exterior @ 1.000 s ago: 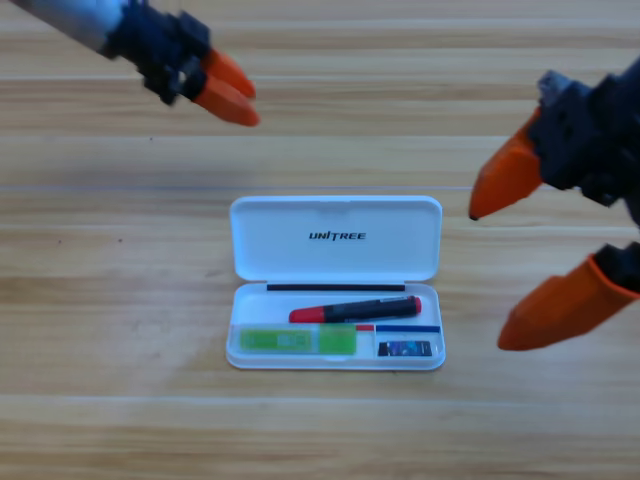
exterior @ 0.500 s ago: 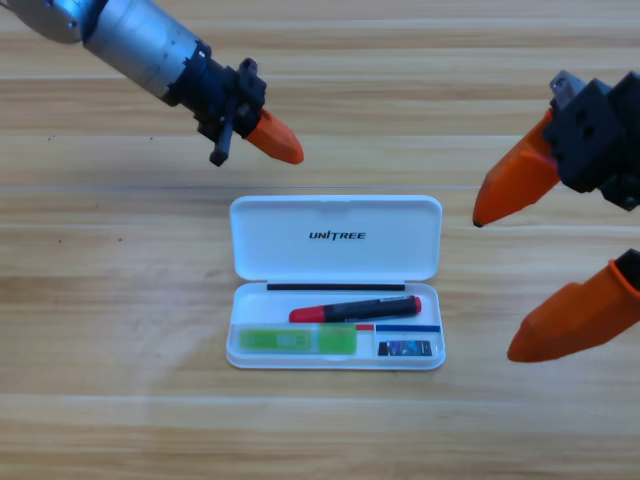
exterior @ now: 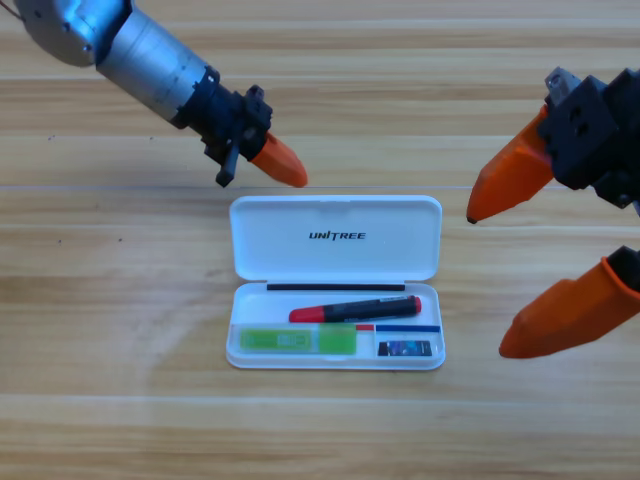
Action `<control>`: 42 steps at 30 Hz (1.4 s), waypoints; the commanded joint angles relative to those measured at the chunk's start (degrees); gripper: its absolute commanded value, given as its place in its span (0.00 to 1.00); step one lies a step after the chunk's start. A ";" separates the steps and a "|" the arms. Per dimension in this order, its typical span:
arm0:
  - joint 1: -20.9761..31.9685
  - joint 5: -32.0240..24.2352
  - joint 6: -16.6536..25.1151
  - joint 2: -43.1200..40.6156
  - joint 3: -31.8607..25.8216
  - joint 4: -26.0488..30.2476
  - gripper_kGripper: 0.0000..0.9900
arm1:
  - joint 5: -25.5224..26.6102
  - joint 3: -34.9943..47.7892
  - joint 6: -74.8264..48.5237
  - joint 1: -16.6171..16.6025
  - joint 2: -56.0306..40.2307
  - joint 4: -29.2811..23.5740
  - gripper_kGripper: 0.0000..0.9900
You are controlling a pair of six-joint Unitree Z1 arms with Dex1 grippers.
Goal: Clean up eraser and pencils
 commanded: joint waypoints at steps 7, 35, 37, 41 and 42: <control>-1.02 -3.21 0.25 3.56 2.42 2.95 0.00 | 0.67 0.93 0.60 1.57 -1.04 -0.72 0.93; -2.60 -11.21 5.70 7.25 3.91 10.68 0.00 | 1.28 0.93 0.87 1.57 -0.95 -0.72 0.94; -3.04 -11.21 6.05 6.73 4.70 10.68 0.00 | 1.28 0.93 0.87 1.57 -0.95 -0.72 0.94; -4.01 -11.21 6.75 5.94 6.11 10.68 0.00 | 1.37 0.93 0.87 1.57 -0.95 -0.72 0.94; -4.19 -11.21 6.93 5.76 6.37 10.68 0.00 | 1.37 0.93 0.87 1.57 -0.95 -0.81 0.94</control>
